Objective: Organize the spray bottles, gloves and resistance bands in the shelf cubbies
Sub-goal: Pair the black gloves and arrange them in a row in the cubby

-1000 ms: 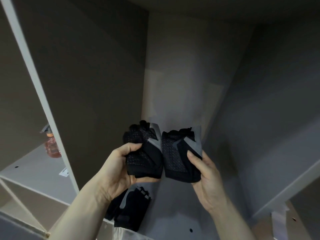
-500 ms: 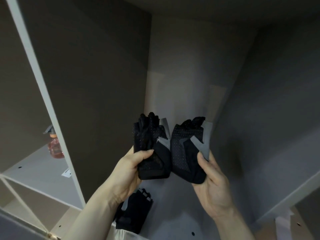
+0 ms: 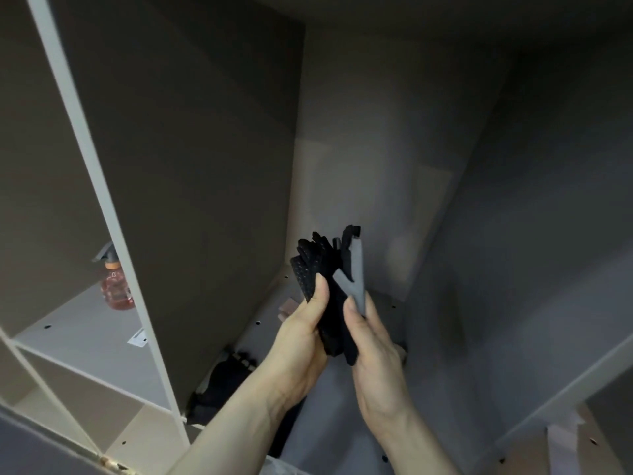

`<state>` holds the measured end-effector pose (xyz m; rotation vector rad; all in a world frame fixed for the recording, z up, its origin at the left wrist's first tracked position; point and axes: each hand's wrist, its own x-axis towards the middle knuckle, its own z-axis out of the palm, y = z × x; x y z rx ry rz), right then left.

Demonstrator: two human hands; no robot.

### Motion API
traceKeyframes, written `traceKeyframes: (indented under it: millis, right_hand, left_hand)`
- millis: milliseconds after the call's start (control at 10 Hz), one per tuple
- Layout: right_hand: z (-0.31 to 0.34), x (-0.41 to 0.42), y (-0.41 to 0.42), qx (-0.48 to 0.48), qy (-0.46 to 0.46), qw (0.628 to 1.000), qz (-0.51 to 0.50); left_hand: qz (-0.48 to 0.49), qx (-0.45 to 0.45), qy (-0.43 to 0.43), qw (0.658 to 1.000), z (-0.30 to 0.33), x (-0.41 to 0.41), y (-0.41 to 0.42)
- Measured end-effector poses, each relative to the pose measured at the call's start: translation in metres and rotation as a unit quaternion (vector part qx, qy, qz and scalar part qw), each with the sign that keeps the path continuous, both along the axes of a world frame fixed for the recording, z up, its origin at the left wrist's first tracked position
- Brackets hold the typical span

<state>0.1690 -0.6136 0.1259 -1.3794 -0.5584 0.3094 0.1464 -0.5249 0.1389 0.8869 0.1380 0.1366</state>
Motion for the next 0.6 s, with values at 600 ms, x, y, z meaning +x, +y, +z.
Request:
traceKeyframes:
  millis: [600]
  right_hand:
    - [-0.006,0.012,-0.012,-0.062,0.082,0.988,-0.116]
  left_hand:
    - [0.015,-0.099,0.052,0.994,-0.031,0.000,0.018]
